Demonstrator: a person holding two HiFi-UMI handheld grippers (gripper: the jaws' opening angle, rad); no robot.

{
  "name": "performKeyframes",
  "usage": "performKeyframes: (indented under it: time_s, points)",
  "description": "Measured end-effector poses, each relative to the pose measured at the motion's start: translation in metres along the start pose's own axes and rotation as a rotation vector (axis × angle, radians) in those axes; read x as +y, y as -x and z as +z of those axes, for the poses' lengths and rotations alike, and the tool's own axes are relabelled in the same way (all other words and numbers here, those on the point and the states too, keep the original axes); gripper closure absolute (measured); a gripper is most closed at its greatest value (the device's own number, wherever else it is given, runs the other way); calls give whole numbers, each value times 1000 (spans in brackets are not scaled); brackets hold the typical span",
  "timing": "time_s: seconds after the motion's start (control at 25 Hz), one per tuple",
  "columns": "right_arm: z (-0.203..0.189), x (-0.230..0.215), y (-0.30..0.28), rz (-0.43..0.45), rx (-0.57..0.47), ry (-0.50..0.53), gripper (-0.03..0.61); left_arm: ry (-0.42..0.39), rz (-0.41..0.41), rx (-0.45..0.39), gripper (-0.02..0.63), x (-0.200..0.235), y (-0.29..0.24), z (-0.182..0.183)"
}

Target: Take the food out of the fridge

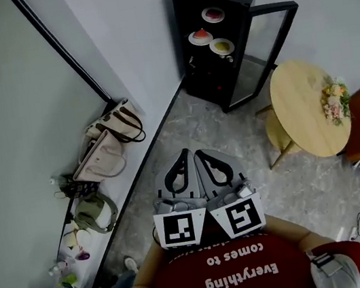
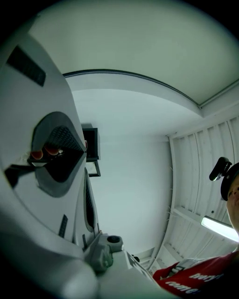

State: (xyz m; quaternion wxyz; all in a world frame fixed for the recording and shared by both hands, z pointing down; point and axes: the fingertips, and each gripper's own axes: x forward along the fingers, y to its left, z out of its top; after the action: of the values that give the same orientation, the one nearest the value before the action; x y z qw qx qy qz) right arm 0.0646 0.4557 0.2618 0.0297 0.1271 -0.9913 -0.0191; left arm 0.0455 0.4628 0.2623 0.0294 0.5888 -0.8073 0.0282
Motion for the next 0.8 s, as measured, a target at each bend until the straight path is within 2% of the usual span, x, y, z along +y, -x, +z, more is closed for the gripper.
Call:
performKeyframes:
  time_s: [0.08, 0.24, 0.44, 0.64, 0.8]
  points:
    - [-3, -18, -13, -31, 8, -1, 569, 28, -36, 28, 611, 2, -24, -7]
    - [-19, -61, -36, -122, 38, -44, 569, 24, -133, 62, 611, -3, -76, -18]
    - [-31, -120, -81, -232, 79, -45, 569, 39, -247, 77, 611, 2, -153, -22]
    - [-24, -175, -146, -348, 85, -49, 569, 24, -363, 74, 611, 27, -236, -11]
    - [-14, -217, -209, -398, 88, -60, 569, 21, -413, 75, 611, 59, -306, 3]
